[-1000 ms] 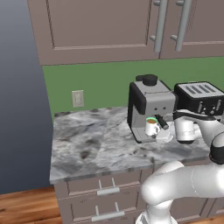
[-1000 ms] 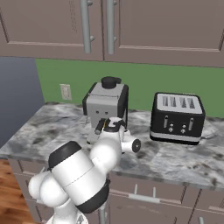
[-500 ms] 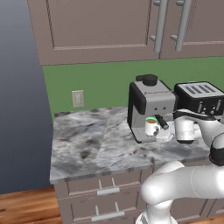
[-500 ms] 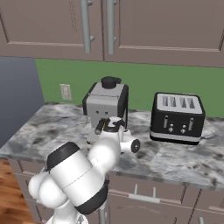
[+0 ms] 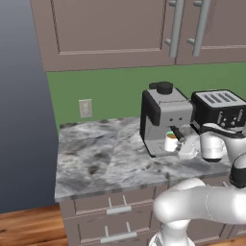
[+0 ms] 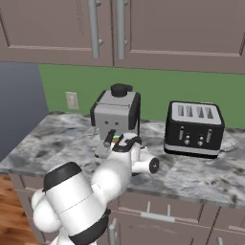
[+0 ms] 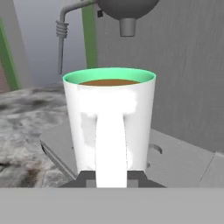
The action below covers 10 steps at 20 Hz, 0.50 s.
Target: Pick up the brewed coffee from the coffee machine and place it next to the breakfast plate on the dining counter.
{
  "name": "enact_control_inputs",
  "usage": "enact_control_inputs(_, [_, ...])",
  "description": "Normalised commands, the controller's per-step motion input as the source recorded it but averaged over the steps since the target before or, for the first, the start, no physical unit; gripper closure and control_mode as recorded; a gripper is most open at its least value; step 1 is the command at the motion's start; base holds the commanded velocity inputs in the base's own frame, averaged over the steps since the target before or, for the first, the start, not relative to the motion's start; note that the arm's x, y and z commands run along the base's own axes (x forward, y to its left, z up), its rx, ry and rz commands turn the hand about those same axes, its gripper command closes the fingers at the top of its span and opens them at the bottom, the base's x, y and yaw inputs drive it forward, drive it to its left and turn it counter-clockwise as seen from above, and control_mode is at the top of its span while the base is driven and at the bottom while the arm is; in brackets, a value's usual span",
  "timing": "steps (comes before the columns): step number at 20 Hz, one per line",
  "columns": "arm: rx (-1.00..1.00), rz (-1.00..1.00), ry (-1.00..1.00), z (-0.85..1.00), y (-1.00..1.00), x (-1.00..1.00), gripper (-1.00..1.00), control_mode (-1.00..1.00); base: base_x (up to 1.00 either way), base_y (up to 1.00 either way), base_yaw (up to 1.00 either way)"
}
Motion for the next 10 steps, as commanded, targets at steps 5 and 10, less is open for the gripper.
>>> enact_control_inputs(5, [0.01,-0.01,0.0,0.0,-0.62,-0.57,1.0,-1.0,0.0,0.0,0.0])
enact_control_inputs(10, [0.01,0.0,-0.01,0.26,-0.57,-0.6,1.0,-1.0,0.0,0.0,0.0])
